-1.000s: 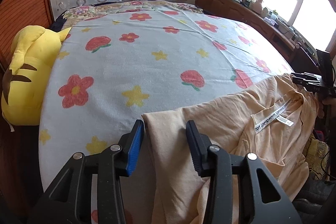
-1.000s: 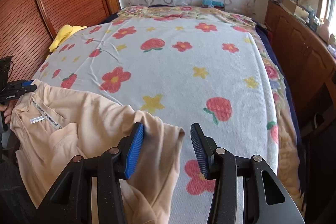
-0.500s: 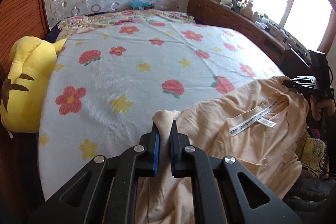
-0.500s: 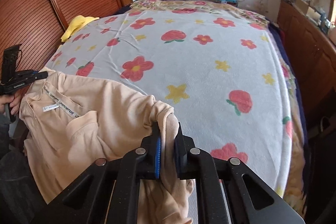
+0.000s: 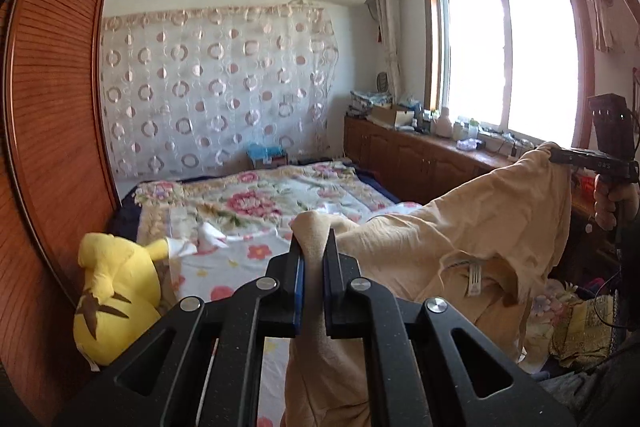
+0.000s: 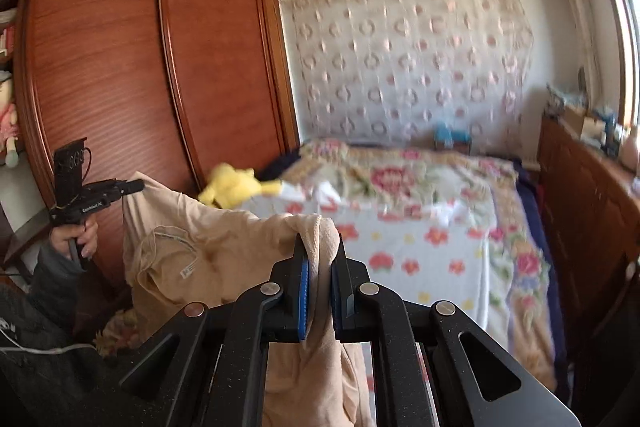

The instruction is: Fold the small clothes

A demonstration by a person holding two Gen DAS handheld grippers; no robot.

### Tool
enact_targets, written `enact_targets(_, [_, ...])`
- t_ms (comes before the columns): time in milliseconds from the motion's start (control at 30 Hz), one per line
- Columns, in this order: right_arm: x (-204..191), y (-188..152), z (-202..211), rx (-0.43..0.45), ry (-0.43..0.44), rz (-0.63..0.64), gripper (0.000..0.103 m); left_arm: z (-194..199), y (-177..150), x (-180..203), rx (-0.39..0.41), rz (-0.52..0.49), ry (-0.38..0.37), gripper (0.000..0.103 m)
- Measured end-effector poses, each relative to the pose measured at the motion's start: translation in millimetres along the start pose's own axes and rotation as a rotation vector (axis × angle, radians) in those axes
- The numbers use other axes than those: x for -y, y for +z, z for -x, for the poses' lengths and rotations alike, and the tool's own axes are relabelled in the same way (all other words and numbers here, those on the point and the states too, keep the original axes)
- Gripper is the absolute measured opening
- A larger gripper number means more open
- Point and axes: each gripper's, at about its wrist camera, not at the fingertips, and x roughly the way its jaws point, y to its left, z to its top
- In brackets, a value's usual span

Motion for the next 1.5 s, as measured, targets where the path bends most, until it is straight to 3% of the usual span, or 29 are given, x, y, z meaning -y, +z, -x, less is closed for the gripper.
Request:
enact_targets(167, [-24.0,47.3,51.5,0.12,-0.06,0.096,0.009,41.5,39.2,-7.8,0.141,-0.01,0.035,0.008])
enact_targets(433, [-56.8,101.3,103.2,0.226,-0.112,0.196,0.008,92.7,90.7,-12.0,0.316,-0.045,0.078,0.008])
enact_targets(600, [-85.7,125.8,120.5,0.282,-0.132,0.25,0.008,104.7,114.4,-15.2,0.379,-0.059,0.109,0.008])
enact_targets(733, [-92.8,133.4,107.4,0.293,-0.149,0.262,0.008,88.5,122.7,-22.3,0.375,-0.071,0.158,0.008])
enact_targets(867, [-67.6,121.7,48.0,0.245,-0.165,0.246,0.008,46.4,117.9,-37.5,0.316,-0.05,0.204,0.008])
enact_targets(967, [-39.2,122.2,-1.1,0.196,-0.154,0.208,0.008,-17.1,104.3,-57.6,0.221,-0.039,0.28,0.008])
enact_targets(1100, [4.4,120.3,-100.7,0.084,-0.166,0.158,0.008,-117.6,72.2,-87.6,0.076,-0.022,0.325,0.008])
enact_targets(1267, [51.1,94.9,-230.3,-0.059,-0.194,0.12,0.008,-228.9,19.7,-116.9,-0.079,0.016,0.34,0.008])
enact_targets(1500, [74.3,92.4,-363.4,-0.154,-0.21,0.055,0.008,-316.1,-16.8,-129.8,-0.221,0.028,0.35,0.008])
